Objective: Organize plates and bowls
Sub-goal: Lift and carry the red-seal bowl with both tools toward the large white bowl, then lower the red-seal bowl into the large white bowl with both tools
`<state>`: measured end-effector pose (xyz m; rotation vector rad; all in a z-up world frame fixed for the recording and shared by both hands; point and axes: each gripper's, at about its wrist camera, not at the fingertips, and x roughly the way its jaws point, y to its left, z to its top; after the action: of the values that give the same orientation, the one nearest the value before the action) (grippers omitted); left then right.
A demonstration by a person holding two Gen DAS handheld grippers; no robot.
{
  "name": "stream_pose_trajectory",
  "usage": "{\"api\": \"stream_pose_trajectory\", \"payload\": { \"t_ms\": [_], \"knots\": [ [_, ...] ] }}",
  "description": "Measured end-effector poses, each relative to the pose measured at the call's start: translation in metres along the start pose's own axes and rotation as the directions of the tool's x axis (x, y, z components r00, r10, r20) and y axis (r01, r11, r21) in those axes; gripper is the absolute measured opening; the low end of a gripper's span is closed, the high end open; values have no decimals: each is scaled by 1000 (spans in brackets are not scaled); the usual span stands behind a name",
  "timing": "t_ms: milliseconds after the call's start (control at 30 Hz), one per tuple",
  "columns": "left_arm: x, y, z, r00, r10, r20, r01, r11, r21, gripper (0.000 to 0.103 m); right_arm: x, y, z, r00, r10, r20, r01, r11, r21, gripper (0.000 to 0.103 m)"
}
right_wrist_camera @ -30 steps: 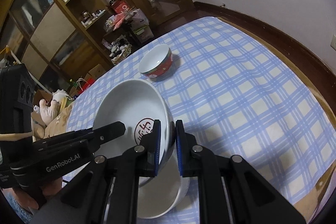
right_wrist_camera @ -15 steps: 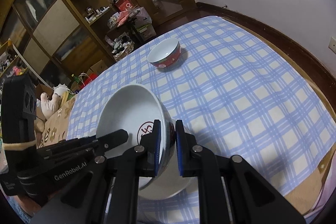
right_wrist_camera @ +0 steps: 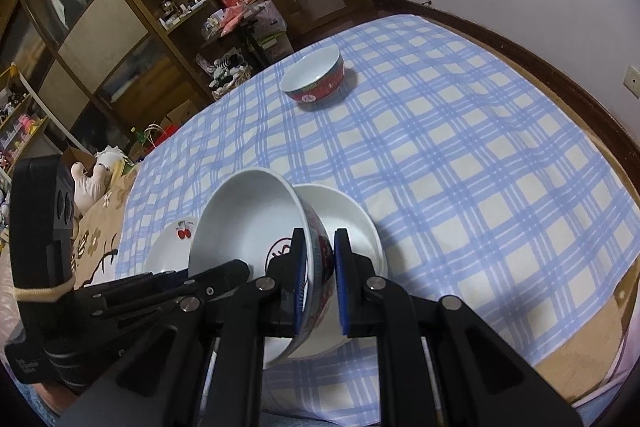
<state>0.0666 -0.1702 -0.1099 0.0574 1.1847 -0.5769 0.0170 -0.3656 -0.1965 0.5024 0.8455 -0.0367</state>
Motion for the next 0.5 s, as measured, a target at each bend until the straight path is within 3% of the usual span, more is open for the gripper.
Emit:
{"api": "stream_pose_trajectory", "payload": {
  "t_ms": [500],
  "knots": [
    [21, 4, -6, 999, 26, -45, -26, 1000, -1, 17, 21, -3, -7, 999, -25, -46, 24, 1000, -15, 15]
  ]
}}
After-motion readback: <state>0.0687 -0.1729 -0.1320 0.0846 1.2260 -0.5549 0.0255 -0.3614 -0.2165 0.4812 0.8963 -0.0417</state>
